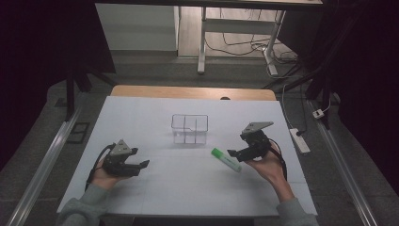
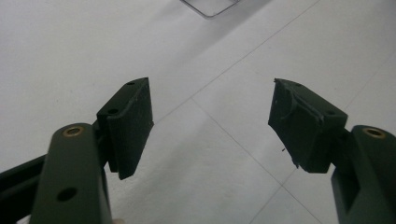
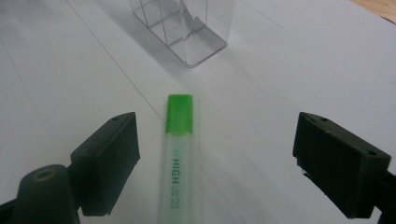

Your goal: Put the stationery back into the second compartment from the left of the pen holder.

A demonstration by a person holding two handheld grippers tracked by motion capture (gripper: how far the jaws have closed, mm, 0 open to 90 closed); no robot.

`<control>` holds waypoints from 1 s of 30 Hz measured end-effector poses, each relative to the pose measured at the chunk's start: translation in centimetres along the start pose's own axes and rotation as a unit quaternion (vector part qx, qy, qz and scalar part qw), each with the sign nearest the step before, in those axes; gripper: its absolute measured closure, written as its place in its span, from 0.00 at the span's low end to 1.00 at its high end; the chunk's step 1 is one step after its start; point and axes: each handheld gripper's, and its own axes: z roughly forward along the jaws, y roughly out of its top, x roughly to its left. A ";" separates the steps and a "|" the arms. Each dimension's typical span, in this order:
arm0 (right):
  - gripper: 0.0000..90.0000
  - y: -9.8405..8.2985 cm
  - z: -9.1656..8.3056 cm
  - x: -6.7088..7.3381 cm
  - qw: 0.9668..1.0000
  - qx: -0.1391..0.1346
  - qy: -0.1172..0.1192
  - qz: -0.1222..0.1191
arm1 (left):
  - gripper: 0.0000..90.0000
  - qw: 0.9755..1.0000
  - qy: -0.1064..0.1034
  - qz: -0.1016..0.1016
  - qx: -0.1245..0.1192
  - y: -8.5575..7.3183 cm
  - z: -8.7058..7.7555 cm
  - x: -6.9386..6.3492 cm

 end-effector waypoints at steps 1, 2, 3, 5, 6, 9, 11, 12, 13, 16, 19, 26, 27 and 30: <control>0.16 0.1 0.1 0.1 1.000 0.000 0.002 0.001 | 0.33 1.000 0.000 0.000 0.000 0.0 0.0 0.0; 0.16 0.4 0.3 0.1 1.000 0.004 0.002 -0.002 | 0.33 1.000 0.000 0.001 0.001 0.0 0.0 0.0; 0.16 0.4 0.3 0.1 1.000 0.004 0.002 -0.002 | 0.33 1.000 0.000 0.001 0.001 0.0 0.0 0.0; 0.16 0.6 0.6 0.1 1.000 0.006 0.005 -0.004 | 0.33 1.000 -0.001 0.001 0.001 0.0 0.0 0.0; 0.16 0.7 0.6 0.2 1.000 0.010 0.006 -0.004 | 0.33 1.000 -0.001 0.001 0.001 0.0 0.0 0.0; 0.17 1.1 1.0 0.2 1.000 0.013 0.010 -0.007 | 0.33 1.000 -0.001 0.001 0.001 0.0 0.0 0.0; 0.17 1.5 1.4 0.4 1.000 0.018 0.012 -0.011 | 0.33 1.000 -0.001 0.002 0.002 0.0 0.1 0.0; 0.17 1.5 1.4 0.4 1.000 0.018 0.012 -0.011 | 0.33 1.000 -0.001 0.002 0.002 0.0 0.1 0.0; 0.17 1.7 1.6 0.5 1.000 0.024 0.014 -0.014 | 0.33 1.000 0.000 0.002 0.003 0.0 0.1 0.1; 0.17 2.0 1.9 0.6 0.999 0.028 0.015 -0.014 | 0.33 1.000 0.000 0.002 0.002 0.0 0.0 0.1; 0.17 2.3 2.3 0.8 0.999 0.038 0.018 -0.018 | 0.33 1.000 0.000 0.002 0.003 0.0 0.0 0.1; 0.18 3.0 3.4 1.0 0.997 0.063 0.022 -0.026 | 0.33 1.000 -0.002 0.002 0.004 -0.1 0.1 0.1; 0.18 3.0 3.6 1.0 0.997 0.067 0.023 -0.028 | 0.33 1.000 -0.002 0.002 0.004 -0.1 0.1 0.1; 0.18 3.1 4.3 1.1 0.996 0.081 0.026 -0.028 | 0.33 1.000 -0.002 0.003 0.005 -0.1 0.1 0.1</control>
